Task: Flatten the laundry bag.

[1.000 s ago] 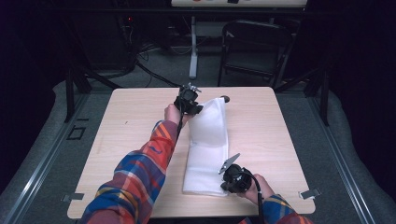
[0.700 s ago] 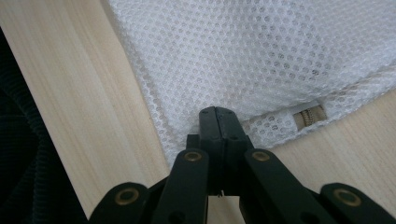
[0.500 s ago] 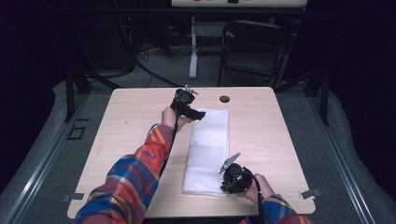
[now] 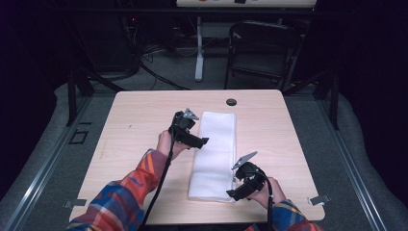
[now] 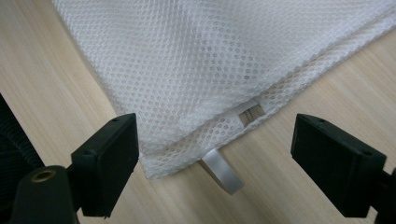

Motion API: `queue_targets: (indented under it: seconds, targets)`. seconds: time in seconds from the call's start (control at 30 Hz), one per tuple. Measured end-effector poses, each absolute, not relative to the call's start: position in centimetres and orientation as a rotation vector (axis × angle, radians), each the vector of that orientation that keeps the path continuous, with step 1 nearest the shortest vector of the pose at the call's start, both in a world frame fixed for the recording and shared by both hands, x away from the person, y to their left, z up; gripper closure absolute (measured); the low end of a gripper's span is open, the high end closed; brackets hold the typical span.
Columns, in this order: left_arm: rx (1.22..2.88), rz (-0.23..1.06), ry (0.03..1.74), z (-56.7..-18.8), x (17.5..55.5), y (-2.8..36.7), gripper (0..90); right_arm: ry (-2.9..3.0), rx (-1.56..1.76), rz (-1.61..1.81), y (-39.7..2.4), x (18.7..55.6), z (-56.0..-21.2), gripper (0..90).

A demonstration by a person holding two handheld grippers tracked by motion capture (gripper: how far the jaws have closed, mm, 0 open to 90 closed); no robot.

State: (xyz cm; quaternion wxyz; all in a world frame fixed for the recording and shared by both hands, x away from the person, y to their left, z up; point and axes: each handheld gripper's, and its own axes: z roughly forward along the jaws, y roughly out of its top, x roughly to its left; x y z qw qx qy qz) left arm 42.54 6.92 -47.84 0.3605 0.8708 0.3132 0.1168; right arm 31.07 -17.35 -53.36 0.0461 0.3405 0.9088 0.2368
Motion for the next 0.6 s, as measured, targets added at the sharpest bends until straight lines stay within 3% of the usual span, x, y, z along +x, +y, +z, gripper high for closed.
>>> queue_targets:
  seconds: [0.6]
  targets:
    - [2.285,0.233,0.699,-49.1,35.2,7.2,3.9,2.719,1.1,0.767,-18.4,31.5,-52.9,7.0]
